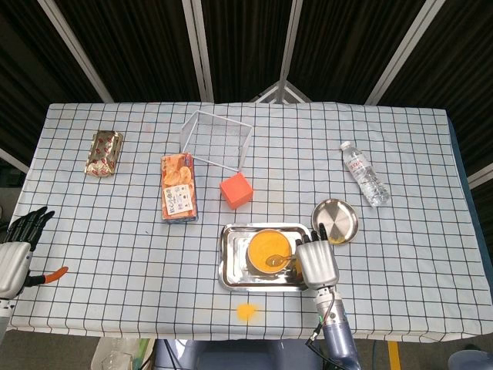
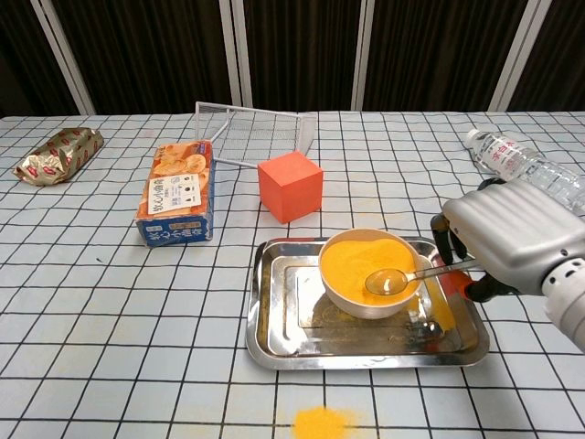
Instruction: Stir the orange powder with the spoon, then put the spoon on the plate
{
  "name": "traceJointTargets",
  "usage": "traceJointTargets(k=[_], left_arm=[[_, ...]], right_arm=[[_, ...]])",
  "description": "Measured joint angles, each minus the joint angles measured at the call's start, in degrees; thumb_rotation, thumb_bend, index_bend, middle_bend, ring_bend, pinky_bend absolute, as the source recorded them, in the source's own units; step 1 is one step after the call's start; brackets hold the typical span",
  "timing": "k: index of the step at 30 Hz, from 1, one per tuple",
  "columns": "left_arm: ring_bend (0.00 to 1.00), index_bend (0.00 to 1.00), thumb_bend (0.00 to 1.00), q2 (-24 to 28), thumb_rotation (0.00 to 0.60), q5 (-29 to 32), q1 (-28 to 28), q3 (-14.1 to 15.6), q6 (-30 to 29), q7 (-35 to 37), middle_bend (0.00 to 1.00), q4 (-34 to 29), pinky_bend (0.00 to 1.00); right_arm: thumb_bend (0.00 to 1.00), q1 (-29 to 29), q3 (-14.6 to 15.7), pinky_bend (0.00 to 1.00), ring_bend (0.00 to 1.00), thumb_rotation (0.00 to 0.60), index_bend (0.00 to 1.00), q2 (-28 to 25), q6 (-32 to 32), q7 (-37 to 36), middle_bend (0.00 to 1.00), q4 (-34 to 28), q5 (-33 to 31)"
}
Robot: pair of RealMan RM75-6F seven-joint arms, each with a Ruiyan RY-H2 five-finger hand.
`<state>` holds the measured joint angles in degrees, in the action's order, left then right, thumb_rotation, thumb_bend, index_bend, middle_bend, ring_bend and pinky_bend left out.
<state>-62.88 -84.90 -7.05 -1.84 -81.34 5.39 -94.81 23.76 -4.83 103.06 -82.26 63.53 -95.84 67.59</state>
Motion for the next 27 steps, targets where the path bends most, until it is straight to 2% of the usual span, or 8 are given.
traceJointTargets(k=[7,15,21,27], left_arm=[[0.0,0.0,0.0,0.0,0.6,0.0,0.0,0.0,0.0,0.0,0.0,0.0,0.0],[0.0,0.0,0.0,0.0,0.6,0.0,0.0,0.0,0.0,0.0,0.0,0.0,0.0],[0.0,0.0,0.0,0.1,0.6,0.0,0.0,0.0,0.0,0.0,0.0,-0.1,0.0],[0.0,0.0,0.0,0.1,0.6,-0.1,0.0,0.0,0.0,0.1,0.0,-0.1,0.0]], right_arm=[[0.46,0.0,0.1,0.3,0.4,0.6,0.61,-0.1,-0.2,-0.1,0.54,0.1,0.5],[0.46,-0.1,0.1,0.34,0.42,0.6,0.64,-0.1,-0.3,-0.3,0.57,0.1,1.1],[0.49,0.0,-0.1,0.43,0.48,0.6,0.7,-0.2,-0.7,0.2,0.63,-0.1,1.7],[0.52,0.3,-0.3,0.46,0.51,0.6,0.74,-0.1,-1.0,1.5,0.66,-0.4,2.5]])
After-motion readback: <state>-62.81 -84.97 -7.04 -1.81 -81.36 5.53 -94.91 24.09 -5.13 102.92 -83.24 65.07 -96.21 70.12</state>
